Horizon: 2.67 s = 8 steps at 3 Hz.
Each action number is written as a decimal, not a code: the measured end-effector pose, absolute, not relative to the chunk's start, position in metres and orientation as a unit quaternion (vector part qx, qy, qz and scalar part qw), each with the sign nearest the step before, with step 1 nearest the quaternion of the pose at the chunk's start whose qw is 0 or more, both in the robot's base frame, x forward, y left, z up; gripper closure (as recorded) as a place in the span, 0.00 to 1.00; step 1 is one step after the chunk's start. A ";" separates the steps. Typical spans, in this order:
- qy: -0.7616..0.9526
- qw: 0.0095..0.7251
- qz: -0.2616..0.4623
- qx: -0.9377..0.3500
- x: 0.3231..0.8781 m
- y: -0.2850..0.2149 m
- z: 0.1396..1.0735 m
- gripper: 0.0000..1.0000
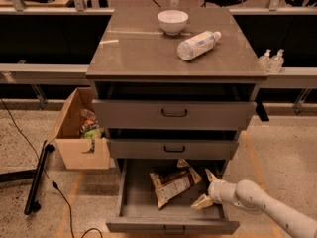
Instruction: Pick brown chip bag from bottom drawer and place on counter
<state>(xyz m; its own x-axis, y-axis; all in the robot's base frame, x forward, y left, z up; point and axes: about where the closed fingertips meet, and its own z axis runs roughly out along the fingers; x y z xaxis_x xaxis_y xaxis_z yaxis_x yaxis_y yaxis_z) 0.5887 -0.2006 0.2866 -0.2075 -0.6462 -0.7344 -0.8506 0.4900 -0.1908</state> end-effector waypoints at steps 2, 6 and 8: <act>0.733 0.398 0.129 -0.536 0.624 -0.169 0.256 0.00; 0.711 0.363 0.098 -0.594 0.673 -0.120 0.193 0.00; 0.712 0.353 0.110 -0.597 0.680 -0.113 0.173 0.16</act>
Offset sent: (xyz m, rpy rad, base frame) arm 0.0582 0.0491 -0.0467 -0.0470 -0.0561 0.1574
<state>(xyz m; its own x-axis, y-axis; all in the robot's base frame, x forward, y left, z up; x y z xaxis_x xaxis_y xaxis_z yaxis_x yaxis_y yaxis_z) 0.6805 -0.1129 0.1728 -0.0373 -0.7730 -0.6333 -0.9279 0.2621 -0.2652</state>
